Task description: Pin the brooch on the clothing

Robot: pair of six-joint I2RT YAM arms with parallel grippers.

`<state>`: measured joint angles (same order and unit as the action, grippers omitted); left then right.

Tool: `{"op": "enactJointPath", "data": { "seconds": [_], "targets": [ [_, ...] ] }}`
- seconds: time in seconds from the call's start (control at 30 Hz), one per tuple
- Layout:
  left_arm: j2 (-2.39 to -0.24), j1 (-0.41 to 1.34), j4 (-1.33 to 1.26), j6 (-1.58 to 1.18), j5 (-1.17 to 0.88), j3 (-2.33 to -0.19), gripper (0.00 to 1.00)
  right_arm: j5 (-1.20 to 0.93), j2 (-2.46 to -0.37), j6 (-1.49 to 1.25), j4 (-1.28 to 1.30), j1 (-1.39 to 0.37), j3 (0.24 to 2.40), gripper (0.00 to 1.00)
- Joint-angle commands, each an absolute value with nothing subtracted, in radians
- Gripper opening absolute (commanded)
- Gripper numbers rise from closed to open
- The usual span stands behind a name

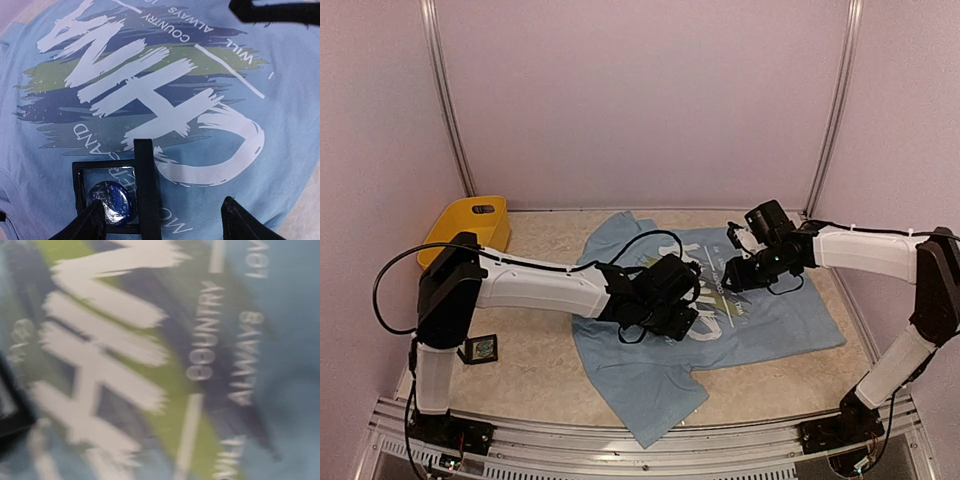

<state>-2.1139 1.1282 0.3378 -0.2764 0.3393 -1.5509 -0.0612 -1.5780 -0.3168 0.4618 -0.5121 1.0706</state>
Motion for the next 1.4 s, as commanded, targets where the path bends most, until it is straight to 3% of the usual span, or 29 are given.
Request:
{"op": "enactJointPath", "data": {
  "seconds": [0.0,0.2,0.4,0.9,1.37],
  "targets": [
    [-1.921,1.108,0.274,-0.246,0.288,-1.518,0.77,-0.026,-1.500,-0.464,0.419,-0.626,1.057,0.50],
    [-1.627,0.972,0.131,-0.381,0.276,-1.259,0.81,0.100,-1.504,-0.639,0.320,-0.825,1.021,0.78],
    [-1.497,0.858,0.149,-0.494,0.329,-1.086,0.81,0.172,-1.628,-0.684,0.439,-0.896,1.120,0.85],
    [-1.562,0.874,0.155,-0.454,0.319,-1.085,0.82,0.227,-1.861,-0.639,0.568,-0.944,1.331,0.87],
    [-1.587,0.874,0.164,-0.432,0.317,-1.098,0.82,0.284,-1.870,-0.627,0.608,-0.974,1.348,0.66]
  ]
}}
